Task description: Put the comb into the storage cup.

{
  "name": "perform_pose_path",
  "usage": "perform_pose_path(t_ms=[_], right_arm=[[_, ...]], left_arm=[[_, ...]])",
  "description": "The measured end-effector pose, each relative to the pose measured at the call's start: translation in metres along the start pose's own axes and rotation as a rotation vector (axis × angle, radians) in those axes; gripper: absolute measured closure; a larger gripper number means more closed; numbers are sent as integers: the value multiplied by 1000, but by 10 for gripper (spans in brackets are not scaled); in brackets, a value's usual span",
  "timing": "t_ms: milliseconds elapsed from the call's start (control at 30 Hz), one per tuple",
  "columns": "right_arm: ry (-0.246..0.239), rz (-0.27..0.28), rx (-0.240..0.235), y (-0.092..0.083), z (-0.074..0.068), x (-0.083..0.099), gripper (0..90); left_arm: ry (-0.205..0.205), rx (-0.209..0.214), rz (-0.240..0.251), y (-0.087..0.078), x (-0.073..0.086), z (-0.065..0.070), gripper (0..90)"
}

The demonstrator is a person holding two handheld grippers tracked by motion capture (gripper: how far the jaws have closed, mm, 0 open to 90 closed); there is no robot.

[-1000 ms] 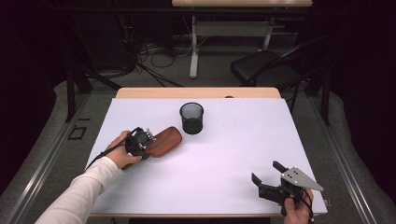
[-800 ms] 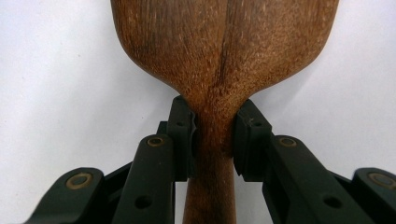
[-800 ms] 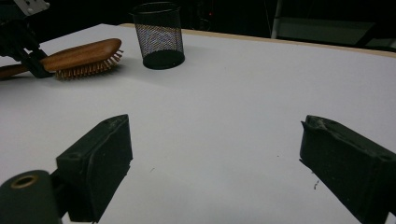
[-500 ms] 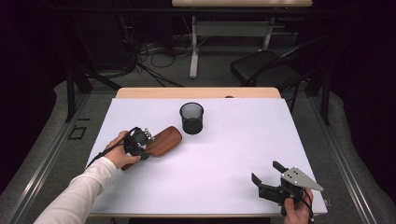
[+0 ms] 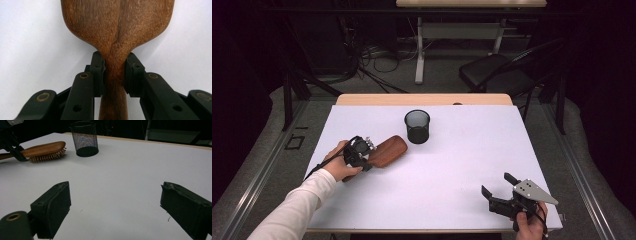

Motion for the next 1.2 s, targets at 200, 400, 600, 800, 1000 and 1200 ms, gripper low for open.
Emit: perform_pose_path(t_ms=[200,400,600,800,1000,1200], right_arm=[[0,-3,0,0,0,0,90],[4,-4,0,0,1,1,90],[3,-5,0,0,1,1,90],[3,-4,1,0,1,1,90],[4,-3,2,0,1,1,90],[5,-3,1,0,1,1,91]], left_arm=[[-28,26,41,0,1,0,723],[-39,41,65,0,1,0,724],[-52,57,86,-1,3,0,723],[-61,57,102,-3,4,-3,723],[-79,72,126,-5,5,-2,723],[-89,79,150,-7,7,-3,723]])
Point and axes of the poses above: each handheld gripper's, and its own axes: y roughly forward along the jaws, x roughly out of its underside, z roughly to its right, the point moved 10 cm from there along y, roughly forward along the jaws, and after that the axes turned 10 degrees about -y, right-handed, at the moved point
